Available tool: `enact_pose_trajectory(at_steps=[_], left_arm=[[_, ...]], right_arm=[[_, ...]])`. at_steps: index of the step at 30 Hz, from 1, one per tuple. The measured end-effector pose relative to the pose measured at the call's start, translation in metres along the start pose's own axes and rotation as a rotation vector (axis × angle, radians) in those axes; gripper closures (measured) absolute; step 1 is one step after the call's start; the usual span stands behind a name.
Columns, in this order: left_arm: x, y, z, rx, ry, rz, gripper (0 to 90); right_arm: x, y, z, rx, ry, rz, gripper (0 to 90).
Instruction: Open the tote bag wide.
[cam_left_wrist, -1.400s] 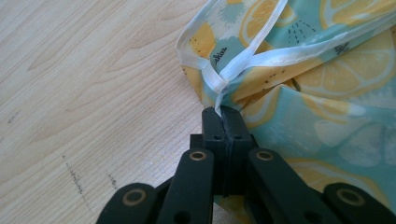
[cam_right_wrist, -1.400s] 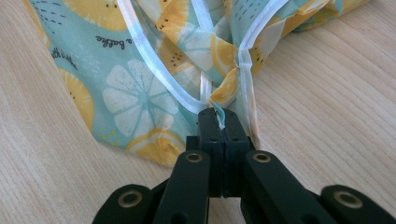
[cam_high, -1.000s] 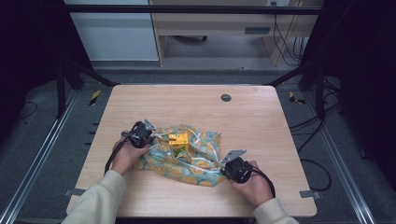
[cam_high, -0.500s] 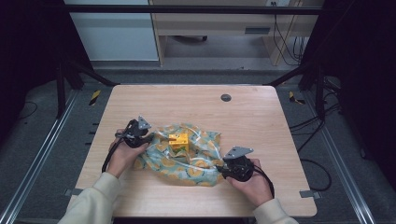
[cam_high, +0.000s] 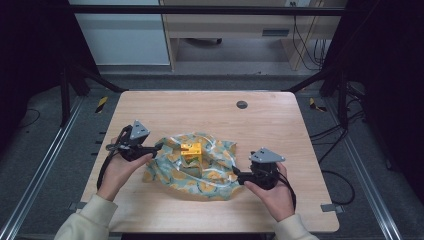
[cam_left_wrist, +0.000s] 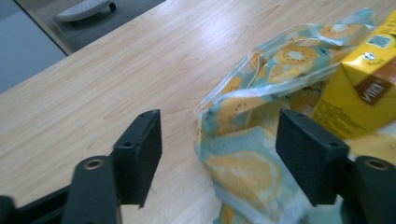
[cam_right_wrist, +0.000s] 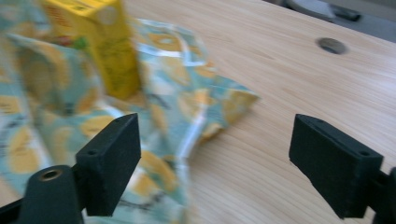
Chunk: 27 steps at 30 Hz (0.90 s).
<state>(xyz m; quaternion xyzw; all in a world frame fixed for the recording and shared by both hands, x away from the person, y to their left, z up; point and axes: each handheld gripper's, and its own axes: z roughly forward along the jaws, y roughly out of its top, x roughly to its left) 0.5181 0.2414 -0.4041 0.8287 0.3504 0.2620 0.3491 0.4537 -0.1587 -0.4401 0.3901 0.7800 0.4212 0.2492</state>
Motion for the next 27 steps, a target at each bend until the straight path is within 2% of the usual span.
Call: enact_pose_trajectory(at_steps=[4, 6, 13, 17, 21, 23, 25, 27], left_arm=[[0.005, -0.012, -0.013, -0.004, 0.018, -0.026, 23.5], [0.008, -0.021, -0.017, 0.014, 0.027, -0.036, 20.6], [0.024, -0.055, -0.024, 0.054, 0.062, -0.104, 14.3], [0.029, -0.078, -0.029, 0.083, 0.105, -0.086, 10.9], [0.033, -0.105, -0.033, 0.118, 0.113, -0.108, 9.6], [0.034, -0.115, -0.032, 0.127, 0.1, -0.146, 9.2], [0.033, -0.117, -0.03, 0.135, 0.078, -0.159, 8.8], [0.032, -0.116, -0.026, 0.144, 0.086, -0.144, 8.4]], right_arm=[[-0.018, -0.008, -0.002, 0.042, -0.067, 0.062, 12.5], [-0.027, -0.012, -0.004, 0.053, -0.09, 0.091, 11.4], [-0.054, -0.029, -0.008, 0.098, -0.146, 0.17, 7.9], [-0.066, -0.039, -0.01, 0.134, -0.198, 0.183, 7.4], [-0.073, -0.052, -0.008, 0.187, -0.23, 0.211, 9.0], [-0.075, -0.057, -0.006, 0.221, -0.25, 0.225, 9.7], [-0.075, -0.059, -0.005, 0.251, -0.258, 0.226, 9.9], [-0.073, -0.058, -0.004, 0.254, -0.249, 0.221, 9.7]])
